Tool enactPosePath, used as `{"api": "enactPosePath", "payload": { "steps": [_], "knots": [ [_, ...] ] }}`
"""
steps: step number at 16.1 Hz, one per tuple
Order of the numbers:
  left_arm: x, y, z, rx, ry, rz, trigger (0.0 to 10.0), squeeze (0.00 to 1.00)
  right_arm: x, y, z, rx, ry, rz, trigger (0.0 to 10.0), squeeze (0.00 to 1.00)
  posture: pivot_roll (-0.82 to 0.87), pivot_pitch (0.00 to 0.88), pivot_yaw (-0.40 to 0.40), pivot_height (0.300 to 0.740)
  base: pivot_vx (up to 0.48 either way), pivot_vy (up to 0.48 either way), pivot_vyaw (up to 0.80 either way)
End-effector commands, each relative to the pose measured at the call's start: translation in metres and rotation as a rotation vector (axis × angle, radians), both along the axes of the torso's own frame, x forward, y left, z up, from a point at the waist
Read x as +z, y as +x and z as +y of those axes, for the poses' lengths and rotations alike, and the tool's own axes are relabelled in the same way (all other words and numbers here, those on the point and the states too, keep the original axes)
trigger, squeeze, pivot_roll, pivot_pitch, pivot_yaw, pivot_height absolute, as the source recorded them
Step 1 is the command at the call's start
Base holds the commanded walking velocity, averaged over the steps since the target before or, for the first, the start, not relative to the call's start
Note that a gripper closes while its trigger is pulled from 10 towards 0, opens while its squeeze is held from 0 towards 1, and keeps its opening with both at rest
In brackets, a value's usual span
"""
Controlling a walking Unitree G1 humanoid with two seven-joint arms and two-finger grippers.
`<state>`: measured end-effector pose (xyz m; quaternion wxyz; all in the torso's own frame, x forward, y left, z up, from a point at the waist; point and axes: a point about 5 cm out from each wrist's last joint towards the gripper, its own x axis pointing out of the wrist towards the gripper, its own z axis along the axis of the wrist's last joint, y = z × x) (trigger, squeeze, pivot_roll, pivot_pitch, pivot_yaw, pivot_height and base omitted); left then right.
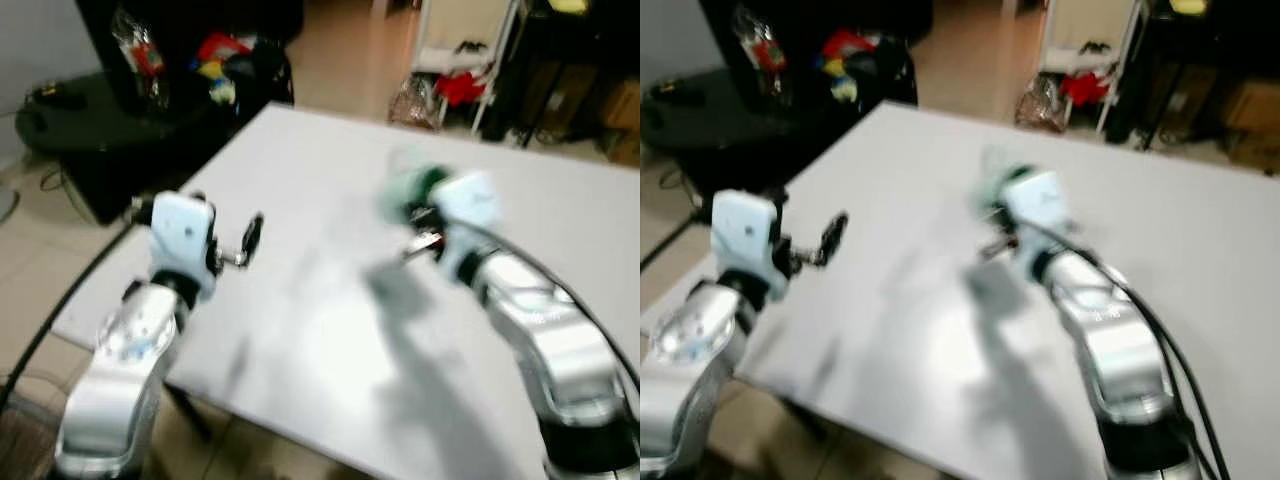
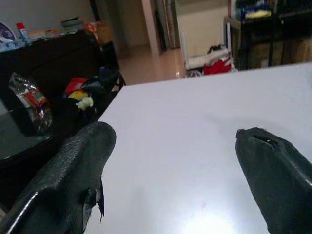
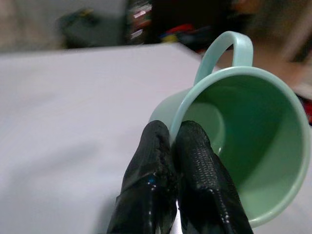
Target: Setting the table
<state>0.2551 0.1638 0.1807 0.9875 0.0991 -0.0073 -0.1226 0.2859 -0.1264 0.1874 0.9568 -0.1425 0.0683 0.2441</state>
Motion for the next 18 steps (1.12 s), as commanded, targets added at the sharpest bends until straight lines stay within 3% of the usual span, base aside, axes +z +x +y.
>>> {"api": "enactPosePath", "payload": {
  "steps": [1, 2, 6, 8, 10, 18],
  "knots": [
    [-0.001, -0.002, -0.003, -0.029, 0.009, 0.012, 10.0, 0.00, 0.000, 0.002, -0.005, 0.016, -0.016, 0.012, 10.0, 0.00, -0.03, 0.000, 0.030, 0.740, 0.000, 0.000, 0.00],
    [-0.001, -0.003, -0.003, -0.049, 0.021, 0.014, 10.0, 0.00, 0.001, 0.007, -0.003, 0.060, -0.038, 0.017, 10.0, 0.00, -0.03, 0.000, 0.027, 0.740, 0.000, 0.000, 0.00],
    [-0.003, -0.005, 0.005, -0.174, 0.103, 0.098, 10.0, 0.00, 0.000, 0.053, 0.018, 0.371, -0.237, 0.035, 10.0, 0.00, -0.02, 0.000, 0.032, 0.740, 0.000, 0.000, 0.00],
    [-0.004, -0.012, 0.003, -0.269, 0.144, 0.155, 10.0, 0.00, -0.003, 0.073, 0.024, 0.432, -0.352, 0.040, 10.0, 0.00, 0.00, 0.000, 0.026, 0.740, 0.000, 0.000, 0.00],
    [-0.005, -0.017, 0.004, -0.309, 0.148, 0.201, 10.0, 0.00, -0.005, 0.087, 0.031, 0.440, -0.404, 0.051, 10.0, 0.00, 0.00, 0.000, 0.023, 0.740, 0.000, 0.000, 0.00],
    [0.002, -0.030, 0.005, -0.398, 0.128, 0.286, 10.0, 0.00, -0.010, 0.099, 0.068, 0.616, -0.506, 0.079, 10.0, 0.00, 0.02, 0.000, 0.019, 0.740, 0.000, 0.000, 0.00]
  ]
}}
